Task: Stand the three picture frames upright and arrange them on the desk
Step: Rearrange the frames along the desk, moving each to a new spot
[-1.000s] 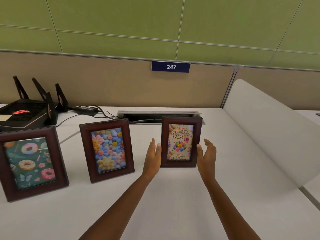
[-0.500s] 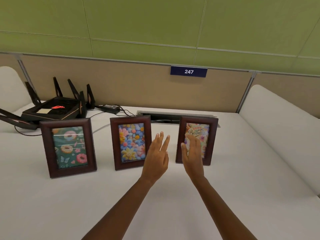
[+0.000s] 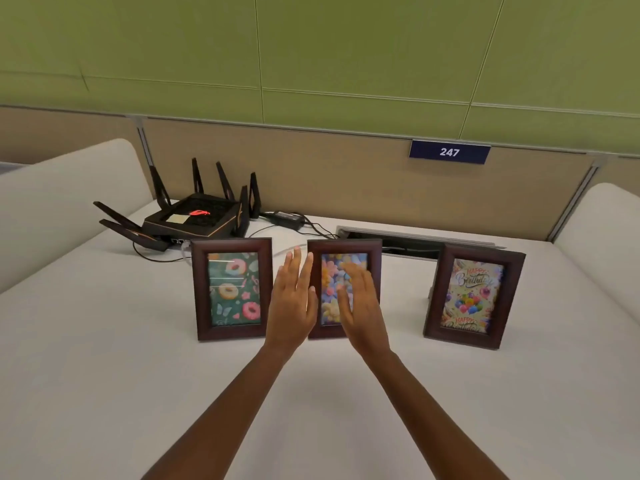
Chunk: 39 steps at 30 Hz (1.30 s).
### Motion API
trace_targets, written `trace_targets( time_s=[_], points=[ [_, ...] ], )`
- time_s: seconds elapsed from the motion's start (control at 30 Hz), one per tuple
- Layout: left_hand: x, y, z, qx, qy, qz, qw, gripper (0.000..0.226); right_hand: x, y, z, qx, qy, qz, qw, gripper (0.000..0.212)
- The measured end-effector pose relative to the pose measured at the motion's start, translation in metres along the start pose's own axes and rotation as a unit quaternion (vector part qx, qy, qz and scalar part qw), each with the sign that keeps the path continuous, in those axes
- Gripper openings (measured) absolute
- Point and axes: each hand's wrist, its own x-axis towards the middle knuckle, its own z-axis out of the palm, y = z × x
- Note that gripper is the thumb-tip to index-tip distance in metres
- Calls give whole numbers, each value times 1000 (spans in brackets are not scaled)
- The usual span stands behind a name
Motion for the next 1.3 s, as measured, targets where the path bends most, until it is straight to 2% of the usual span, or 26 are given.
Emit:
trace_targets(
  time_s=[0.13, 0.27, 0.47, 0.6, 0.7, 0.83, 1.03, 1.17, 1.3],
  points=[
    [4, -34, -24, 34, 9, -30, 999, 54, 4, -27, 33, -14, -13, -40, 999, 41],
    [4, -64, -44, 51, 20, -68, 996, 52, 10, -41, 64, 0, -48, -37, 998, 45],
    [-8, -111, -60, 19, 20, -179, 983, 58, 12, -44, 103, 60, -88, 50, 993, 56],
    [-20, -137, -63, -36, 0, -289, 957, 59, 10, -40, 121, 103, -93, 135, 981, 62],
    [-26, -151, -63, -97, -49, -364, 925, 58, 11, -35, 128, 138, -89, 200, 966, 62],
    [-31, -162, -64, -200, -107, -424, 877, 55, 13, -30, 134, 166, -87, 255, 949, 58],
    [-35, -166, -66, -278, -174, -407, 853, 47, 12, -27, 142, 195, -102, 260, 940, 47],
    [-36, -167, -66, -300, -181, -403, 846, 43, 11, -27, 148, 227, -116, 268, 929, 34],
    [-34, -175, -66, -294, -187, -404, 846, 38, 14, -25, 152, 229, -95, 277, 928, 18]
  ],
)
